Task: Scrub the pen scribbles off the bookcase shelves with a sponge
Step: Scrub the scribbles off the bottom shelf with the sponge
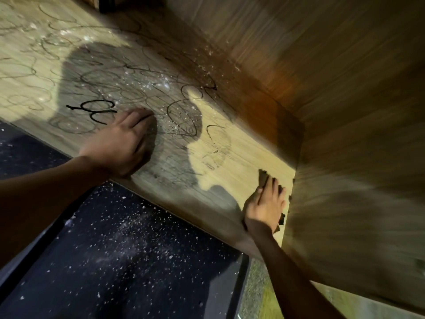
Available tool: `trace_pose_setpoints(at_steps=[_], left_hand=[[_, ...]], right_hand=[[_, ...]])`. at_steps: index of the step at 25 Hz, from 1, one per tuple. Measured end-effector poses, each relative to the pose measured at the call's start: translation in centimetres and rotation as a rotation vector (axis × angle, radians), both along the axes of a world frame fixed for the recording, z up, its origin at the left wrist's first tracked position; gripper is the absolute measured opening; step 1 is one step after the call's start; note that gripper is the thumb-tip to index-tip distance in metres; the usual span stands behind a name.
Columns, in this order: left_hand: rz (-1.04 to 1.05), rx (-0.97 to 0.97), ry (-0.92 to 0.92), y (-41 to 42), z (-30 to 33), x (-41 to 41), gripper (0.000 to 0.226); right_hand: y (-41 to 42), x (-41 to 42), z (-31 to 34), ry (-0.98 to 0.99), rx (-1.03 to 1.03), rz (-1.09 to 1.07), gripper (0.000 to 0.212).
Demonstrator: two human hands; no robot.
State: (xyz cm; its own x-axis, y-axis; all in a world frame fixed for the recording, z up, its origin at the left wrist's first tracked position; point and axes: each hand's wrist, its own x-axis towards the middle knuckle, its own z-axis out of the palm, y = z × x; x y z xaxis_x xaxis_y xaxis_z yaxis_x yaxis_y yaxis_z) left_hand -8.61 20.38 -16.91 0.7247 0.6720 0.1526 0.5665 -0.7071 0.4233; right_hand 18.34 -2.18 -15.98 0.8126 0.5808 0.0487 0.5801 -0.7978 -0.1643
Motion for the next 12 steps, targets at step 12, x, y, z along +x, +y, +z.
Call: trace_pose_setpoints(at_steps=[12], left_hand=[[0.004, 0.106, 0.021, -0.3, 0.0, 0.2, 0.070]], right_hand=[[-1.6, 2.8, 1.0, 0.077, -0.119, 0.239, 0.057]])
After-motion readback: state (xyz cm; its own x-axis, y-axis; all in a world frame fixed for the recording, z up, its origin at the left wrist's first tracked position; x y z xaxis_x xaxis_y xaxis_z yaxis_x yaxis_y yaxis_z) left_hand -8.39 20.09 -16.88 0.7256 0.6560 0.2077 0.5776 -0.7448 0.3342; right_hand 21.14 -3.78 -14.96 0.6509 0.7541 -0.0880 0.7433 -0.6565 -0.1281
